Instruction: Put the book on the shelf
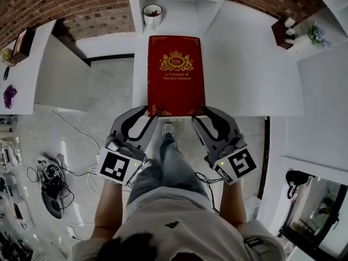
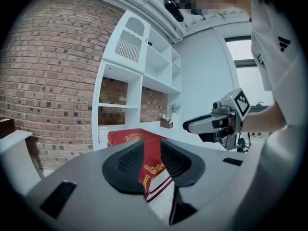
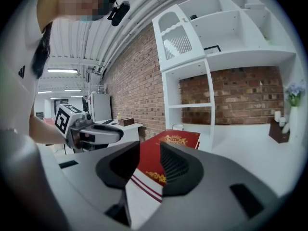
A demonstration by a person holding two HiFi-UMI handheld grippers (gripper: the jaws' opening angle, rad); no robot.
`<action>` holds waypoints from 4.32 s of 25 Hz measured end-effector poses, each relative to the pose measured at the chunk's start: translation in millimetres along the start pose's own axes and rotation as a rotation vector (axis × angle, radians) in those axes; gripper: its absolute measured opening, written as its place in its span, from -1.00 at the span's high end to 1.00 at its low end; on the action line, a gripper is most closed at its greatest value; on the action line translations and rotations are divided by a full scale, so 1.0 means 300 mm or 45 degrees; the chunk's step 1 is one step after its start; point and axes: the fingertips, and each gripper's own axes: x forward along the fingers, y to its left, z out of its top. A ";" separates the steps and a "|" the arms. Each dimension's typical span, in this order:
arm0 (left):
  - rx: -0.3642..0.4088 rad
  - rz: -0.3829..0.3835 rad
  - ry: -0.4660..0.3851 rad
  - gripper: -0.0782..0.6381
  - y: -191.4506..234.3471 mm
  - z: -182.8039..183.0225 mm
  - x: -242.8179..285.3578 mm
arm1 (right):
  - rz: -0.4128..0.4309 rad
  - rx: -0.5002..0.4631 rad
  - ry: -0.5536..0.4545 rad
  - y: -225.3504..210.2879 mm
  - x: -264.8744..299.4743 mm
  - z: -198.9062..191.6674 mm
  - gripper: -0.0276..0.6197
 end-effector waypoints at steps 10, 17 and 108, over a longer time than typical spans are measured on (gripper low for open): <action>-0.026 0.053 0.059 0.42 0.049 -0.103 0.001 | -0.015 0.027 0.105 -0.036 -0.010 -0.124 0.47; -0.040 0.049 0.078 0.36 0.057 -0.142 0.006 | -0.031 0.055 0.157 -0.067 -0.016 -0.187 0.43; 0.106 0.077 0.097 0.21 0.020 -0.184 0.067 | 0.008 -0.004 0.176 -0.086 0.059 -0.250 0.35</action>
